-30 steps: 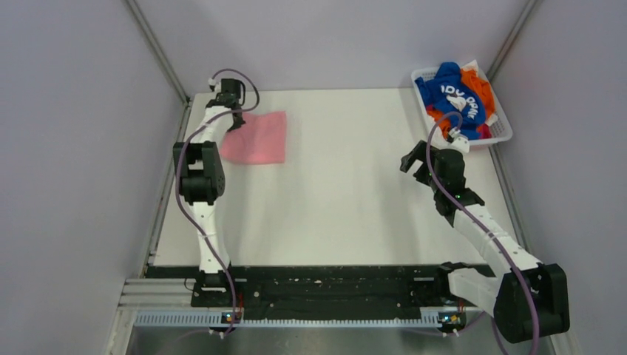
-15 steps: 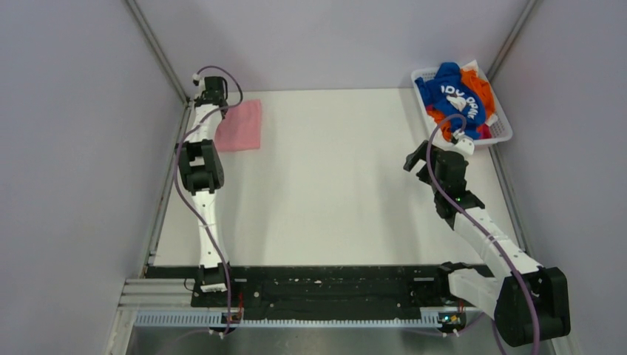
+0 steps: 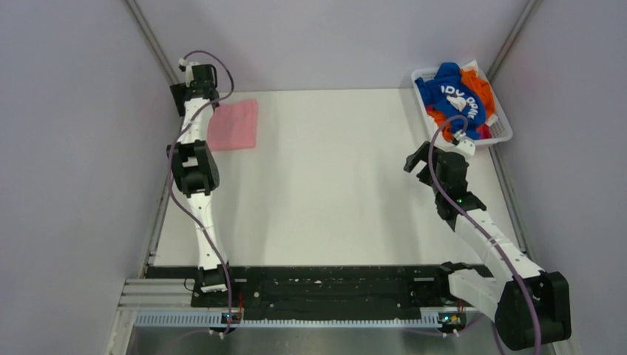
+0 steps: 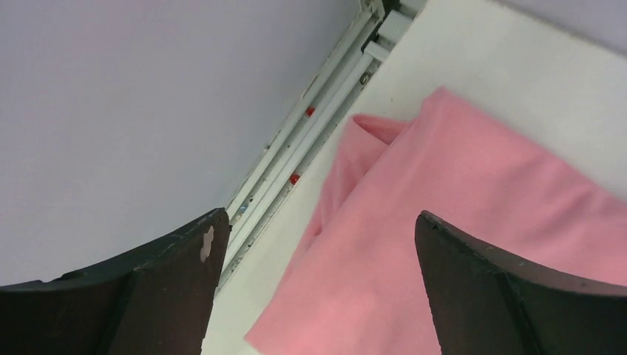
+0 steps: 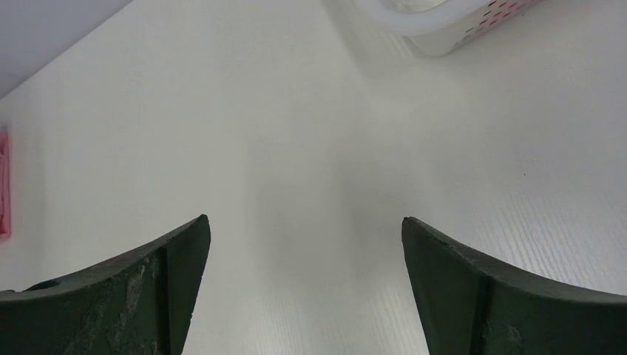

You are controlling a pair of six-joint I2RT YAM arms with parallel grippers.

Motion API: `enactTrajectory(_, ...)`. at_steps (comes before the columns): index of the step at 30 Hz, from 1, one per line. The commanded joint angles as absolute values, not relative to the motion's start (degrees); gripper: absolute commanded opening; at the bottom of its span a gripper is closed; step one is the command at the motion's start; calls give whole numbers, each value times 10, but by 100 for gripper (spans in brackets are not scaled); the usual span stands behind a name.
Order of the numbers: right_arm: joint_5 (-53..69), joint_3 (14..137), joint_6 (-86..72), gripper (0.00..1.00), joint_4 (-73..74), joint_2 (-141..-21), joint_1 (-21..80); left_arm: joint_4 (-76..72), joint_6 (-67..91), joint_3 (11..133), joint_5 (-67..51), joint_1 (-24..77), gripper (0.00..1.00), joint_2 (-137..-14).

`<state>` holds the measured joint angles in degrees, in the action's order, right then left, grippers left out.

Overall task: Fold and stack the t-shirts
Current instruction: Reset both arms

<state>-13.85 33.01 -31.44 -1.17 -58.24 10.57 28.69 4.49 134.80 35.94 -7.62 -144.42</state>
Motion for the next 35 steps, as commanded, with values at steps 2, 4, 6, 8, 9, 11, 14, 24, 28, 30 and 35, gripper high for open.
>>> enactTrajectory(2, -137, 331, -344, 99, 7, -539, 102, 316, 113, 1320, 276, -66, 99, -1280)
enactTrajectory(4, -130, 320, -356, 99, 17, -521, 102, 308, 170, 1247, 201, -59, 99, -1216)
enactTrajectory(6, -110, 308, -361, 99, 18, -503, 102, 272, 219, 1131, 127, -51, 99, -1143)
enactTrajectory(8, -81, 301, -355, 99, 26, -480, 102, 235, 266, 1026, 65, -38, 99, -1067)
enactTrajectory(9, -68, 302, -348, 99, 38, -471, 103, 219, 284, 971, 49, -29, 99, -1024)
enactTrajectory(11, -49, 313, -338, 99, 79, -454, 102, 191, 314, 849, 33, -5, 99, -939)
enactTrajectory(14, -35, 321, -338, 99, 139, -429, 102, 142, 323, 674, 41, 68, 99, -809)
enactTrajectory(24, 5, 241, -325, 99, 242, -326, 103, 178, 370, 364, 112, 227, 99, -523)
enactTrajectory(28, 8, 213, -334, 99, 231, -290, 103, 207, 359, 365, 144, 227, 99, -489)
enactTrajectory(30, 8, 212, -334, 99, 228, -285, 103, 205, 359, 364, 150, 227, 99, -483)
enactTrajectory(35, 2, 220, -329, 99, 234, -295, 103, 205, 359, 365, 154, 227, 99, -486)
